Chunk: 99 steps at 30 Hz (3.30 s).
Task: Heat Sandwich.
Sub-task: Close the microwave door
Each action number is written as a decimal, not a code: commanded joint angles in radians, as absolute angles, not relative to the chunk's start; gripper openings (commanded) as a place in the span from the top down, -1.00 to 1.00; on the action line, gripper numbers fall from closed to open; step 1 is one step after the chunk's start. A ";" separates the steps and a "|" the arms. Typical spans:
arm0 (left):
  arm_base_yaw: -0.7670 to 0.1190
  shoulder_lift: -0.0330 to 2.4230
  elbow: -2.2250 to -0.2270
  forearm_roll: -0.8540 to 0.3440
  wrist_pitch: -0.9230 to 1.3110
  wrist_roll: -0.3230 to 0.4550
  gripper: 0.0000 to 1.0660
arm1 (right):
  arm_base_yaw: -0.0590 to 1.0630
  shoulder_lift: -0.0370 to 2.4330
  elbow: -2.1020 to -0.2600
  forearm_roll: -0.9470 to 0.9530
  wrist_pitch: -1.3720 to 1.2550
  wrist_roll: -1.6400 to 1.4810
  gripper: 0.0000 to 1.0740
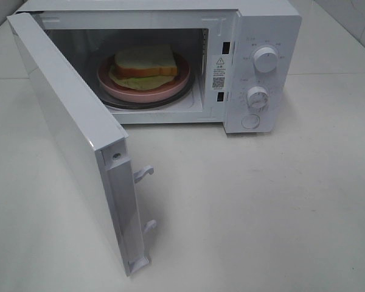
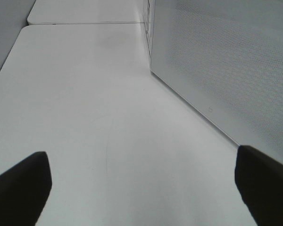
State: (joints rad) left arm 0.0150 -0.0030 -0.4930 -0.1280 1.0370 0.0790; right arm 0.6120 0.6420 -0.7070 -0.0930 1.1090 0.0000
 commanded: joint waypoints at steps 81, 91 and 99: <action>0.014 -0.030 -0.491 -0.147 1.027 0.076 -0.94 | 0.117 -0.030 -0.506 -0.097 1.034 0.036 -0.42; 0.014 0.087 -0.540 -0.144 0.894 0.076 -0.68 | 0.117 -0.030 -0.506 -0.097 1.034 0.036 -0.42; 0.014 0.215 -0.538 -0.148 0.831 0.077 0.11 | 0.117 -0.030 -0.506 -0.097 1.034 0.036 -0.42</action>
State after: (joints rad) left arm 0.0150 0.2100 -0.5340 -0.1450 0.8500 0.0790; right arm 0.1230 -0.0040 -0.5100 -0.0990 1.0410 0.0430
